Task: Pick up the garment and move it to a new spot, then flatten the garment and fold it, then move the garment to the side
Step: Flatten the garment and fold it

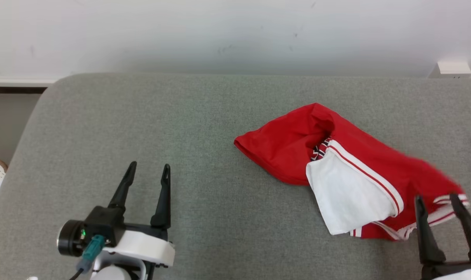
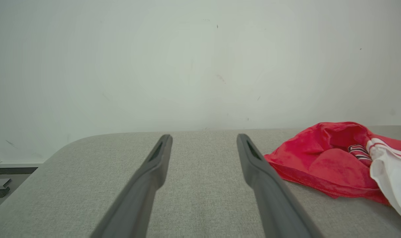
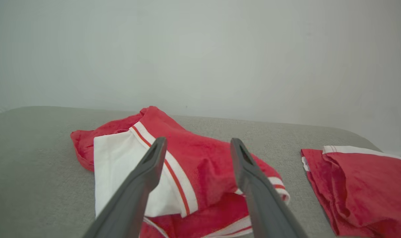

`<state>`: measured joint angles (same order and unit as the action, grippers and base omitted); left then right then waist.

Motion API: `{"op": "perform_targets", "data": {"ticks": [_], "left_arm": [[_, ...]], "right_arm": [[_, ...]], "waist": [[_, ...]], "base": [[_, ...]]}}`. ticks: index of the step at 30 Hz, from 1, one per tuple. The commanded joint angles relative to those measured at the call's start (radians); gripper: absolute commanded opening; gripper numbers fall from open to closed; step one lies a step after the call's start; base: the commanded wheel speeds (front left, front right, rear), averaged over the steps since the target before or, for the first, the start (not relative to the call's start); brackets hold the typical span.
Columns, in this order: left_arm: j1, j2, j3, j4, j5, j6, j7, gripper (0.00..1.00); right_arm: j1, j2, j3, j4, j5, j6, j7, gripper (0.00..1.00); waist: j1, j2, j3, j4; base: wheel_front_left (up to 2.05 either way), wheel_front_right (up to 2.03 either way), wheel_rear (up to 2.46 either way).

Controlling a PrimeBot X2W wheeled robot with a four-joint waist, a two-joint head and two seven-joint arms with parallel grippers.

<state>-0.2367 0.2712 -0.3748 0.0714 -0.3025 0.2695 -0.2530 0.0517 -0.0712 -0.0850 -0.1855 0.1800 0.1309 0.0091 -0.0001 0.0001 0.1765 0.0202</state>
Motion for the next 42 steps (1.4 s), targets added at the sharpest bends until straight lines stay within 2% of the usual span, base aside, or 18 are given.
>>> {"op": "perform_targets", "data": {"ticks": [1, 18, 22, 27, 31, 36, 39, 40, 41, 42], "left_arm": [[0.020, 0.010, 0.003, -0.006, -0.006, 0.006, 0.003, 1.00], [0.041, 0.025, -0.002, -0.032, -0.016, 0.021, 0.016, 1.00], [0.028, 0.026, -0.001, -0.039, -0.015, 0.024, 0.017, 1.00], [-0.005, 0.012, -0.015, -0.039, -0.006, 0.016, 0.013, 1.00], [-0.029, 0.001, -0.023, -0.033, -0.002, 0.012, 0.006, 1.00], [-0.045, -0.013, -0.021, -0.021, -0.004, 0.011, -0.001, 1.00], [-0.046, -0.017, -0.018, -0.013, -0.004, 0.010, -0.004, 1.00], [-0.045, -0.019, -0.018, -0.011, -0.004, 0.010, -0.005, 1.00], [-0.046, -0.021, -0.016, -0.010, -0.004, 0.009, -0.005, 1.00], [-0.046, -0.022, -0.015, -0.008, -0.004, 0.009, -0.007, 1.00]], "right_arm": [[0.030, 0.005, -0.001, -0.006, 0.011, -0.001, 0.006, 1.00], [0.046, 0.020, 0.031, -0.035, 0.028, -0.001, 0.023, 1.00], [0.013, -0.009, 0.107, -0.012, 0.016, -0.001, 0.047, 1.00], [-0.061, -0.096, 0.280, 0.107, 0.034, -0.001, 0.086, 1.00], [-0.135, -0.139, 0.385, 0.215, 0.053, -0.001, 0.095, 1.00], [-0.209, -0.169, 0.445, 0.356, 0.066, -0.001, 0.144, 1.00], [-0.217, -0.175, 0.462, 0.449, 0.090, -0.003, 0.237, 1.00], [-0.215, -0.176, 0.468, 0.470, 0.102, -0.003, 0.263, 0.98], [-0.210, -0.174, 0.470, 0.488, 0.116, -0.003, 0.298, 0.46], [-0.204, -0.182, 0.473, 0.501, 0.119, -0.003, 0.337, 0.15]], "waist": [[0.0001, -0.0001, -0.009, -0.001], [0.0001, -0.0001, -0.013, -0.001], [0.0001, -0.0001, 0.005, -0.001], [0.0001, -0.0001, 0.041, 0.019], [0.0001, -0.0001, 0.072, 0.041], [0.0001, -0.0001, 0.103, 0.058], [0.0001, -0.0001, 0.112, 0.064], [0.0001, -0.0001, 0.113, 0.066], [0.0001, -0.0001, 0.114, 0.067], [0.0001, -0.0001, 0.115, 0.067]], "base": [[0.00, 0.00, 0.00], [0.00, 0.00, 0.00], [0.00, 0.00, 0.00], [0.00, 0.00, 0.00], [0.00, 0.00, 0.00], [0.00, 0.00, 0.00], [0.00, 0.00, 0.00], [0.00, 0.00, 0.00], [0.00, 0.00, 0.00], [0.00, 0.00, 0.00]]}}
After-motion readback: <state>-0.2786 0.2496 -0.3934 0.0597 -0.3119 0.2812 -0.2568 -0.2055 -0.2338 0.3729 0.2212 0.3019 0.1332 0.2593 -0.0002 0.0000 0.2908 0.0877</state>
